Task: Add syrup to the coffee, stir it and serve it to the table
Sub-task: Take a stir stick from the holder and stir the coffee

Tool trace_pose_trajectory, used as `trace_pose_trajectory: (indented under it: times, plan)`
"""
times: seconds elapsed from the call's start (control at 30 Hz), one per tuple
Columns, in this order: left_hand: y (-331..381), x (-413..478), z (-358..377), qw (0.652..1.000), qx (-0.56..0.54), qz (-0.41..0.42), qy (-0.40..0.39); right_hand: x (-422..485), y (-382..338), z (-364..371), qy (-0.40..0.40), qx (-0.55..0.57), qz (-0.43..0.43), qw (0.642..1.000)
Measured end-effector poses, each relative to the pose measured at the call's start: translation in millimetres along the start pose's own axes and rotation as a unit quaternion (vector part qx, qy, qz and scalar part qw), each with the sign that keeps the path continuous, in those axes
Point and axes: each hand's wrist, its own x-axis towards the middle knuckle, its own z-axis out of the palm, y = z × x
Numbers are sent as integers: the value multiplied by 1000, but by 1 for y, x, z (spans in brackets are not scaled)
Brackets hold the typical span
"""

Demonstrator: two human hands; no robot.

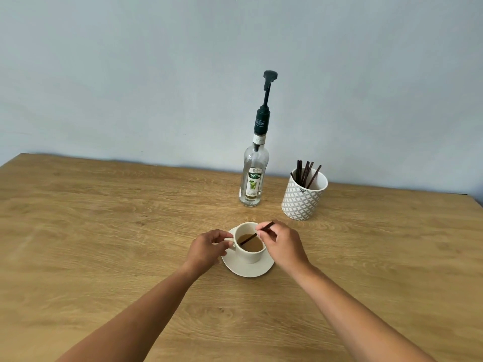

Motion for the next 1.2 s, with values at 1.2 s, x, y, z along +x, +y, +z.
trace_pose_trajectory:
  times: [1.2]
  plan:
    - [-4,4,-2,999,33,20,0,-4,-5,2,-44,-87,-37,995]
